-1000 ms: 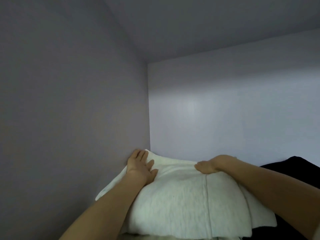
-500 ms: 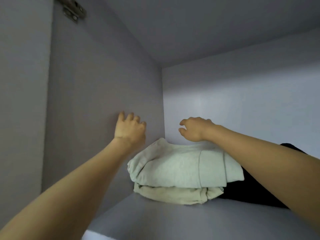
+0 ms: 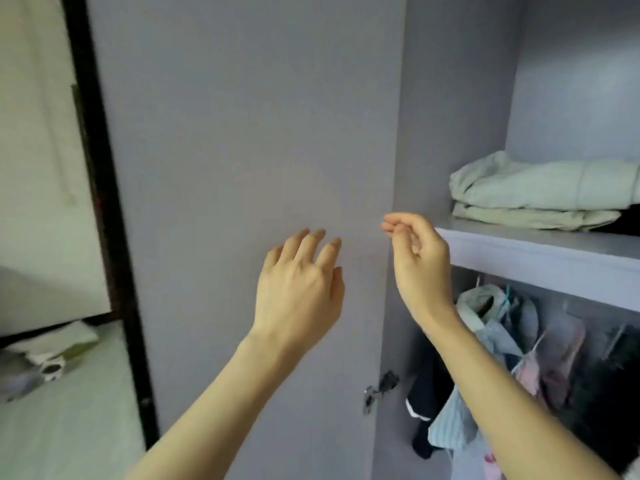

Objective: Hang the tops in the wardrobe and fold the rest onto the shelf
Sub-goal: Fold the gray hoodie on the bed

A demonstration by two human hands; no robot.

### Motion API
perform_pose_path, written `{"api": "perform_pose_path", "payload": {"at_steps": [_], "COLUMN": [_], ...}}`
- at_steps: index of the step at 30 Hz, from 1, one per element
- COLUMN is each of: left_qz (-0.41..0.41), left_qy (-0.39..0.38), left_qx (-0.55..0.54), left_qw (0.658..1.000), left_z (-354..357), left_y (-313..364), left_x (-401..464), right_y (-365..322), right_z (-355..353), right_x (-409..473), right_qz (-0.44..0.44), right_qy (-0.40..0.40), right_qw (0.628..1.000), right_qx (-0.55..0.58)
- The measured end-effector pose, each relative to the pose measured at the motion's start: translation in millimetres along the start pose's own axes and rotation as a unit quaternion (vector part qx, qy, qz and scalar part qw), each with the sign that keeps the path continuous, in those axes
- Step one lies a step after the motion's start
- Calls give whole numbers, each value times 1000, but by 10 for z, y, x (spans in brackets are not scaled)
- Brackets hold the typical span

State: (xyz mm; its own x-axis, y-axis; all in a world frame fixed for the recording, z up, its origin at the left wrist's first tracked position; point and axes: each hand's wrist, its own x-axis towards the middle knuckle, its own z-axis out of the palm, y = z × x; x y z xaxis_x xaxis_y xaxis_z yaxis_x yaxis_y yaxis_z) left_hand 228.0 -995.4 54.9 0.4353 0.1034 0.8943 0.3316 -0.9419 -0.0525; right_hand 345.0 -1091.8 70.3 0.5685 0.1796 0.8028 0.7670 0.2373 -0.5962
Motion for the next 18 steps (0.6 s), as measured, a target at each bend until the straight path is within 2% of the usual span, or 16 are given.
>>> {"api": "perform_pose_path", "payload": {"at_steps": [2,4,7,10,12,13,15,18], "left_qz": [-57,-111,-277,-396,-466,-490,-565,-624], "left_qy": [-36,-39,-60,-69,-79,-84,-90,-81], "left_qx": [-11,-19,21,84,130,142,185,237], "left_qw": [998,993,959,912,872,856,799,741], "left_z": [-358,-608,-1160,-1757,-2188,-2286,-2605,-2920], "left_y": [-270,-481,-920,-1269,-1482,-1554,-1775,-2170], "left_x": [-677,-1212,-2202,-3099,-3613,-3743,-4112,-4420], "right_y": [-89,-179,-514,-905,-1171,-1222,-1398,-1494], "right_z": [355,603,1183,1774,2240,2388,2882,3594], "right_x": [-760,-1296,-2180,-3006,-3510,-3617,-3963,-4271], "right_qz": [7,-10,-24,-33,-9,8,42,51], "right_qy": [-25,-57,-188,-340,-425,-452,-525,-599], "right_qw": [999,995,972,919,870,856,806,751], "right_qx": [47,80,139,199,249,250,270,274]}}
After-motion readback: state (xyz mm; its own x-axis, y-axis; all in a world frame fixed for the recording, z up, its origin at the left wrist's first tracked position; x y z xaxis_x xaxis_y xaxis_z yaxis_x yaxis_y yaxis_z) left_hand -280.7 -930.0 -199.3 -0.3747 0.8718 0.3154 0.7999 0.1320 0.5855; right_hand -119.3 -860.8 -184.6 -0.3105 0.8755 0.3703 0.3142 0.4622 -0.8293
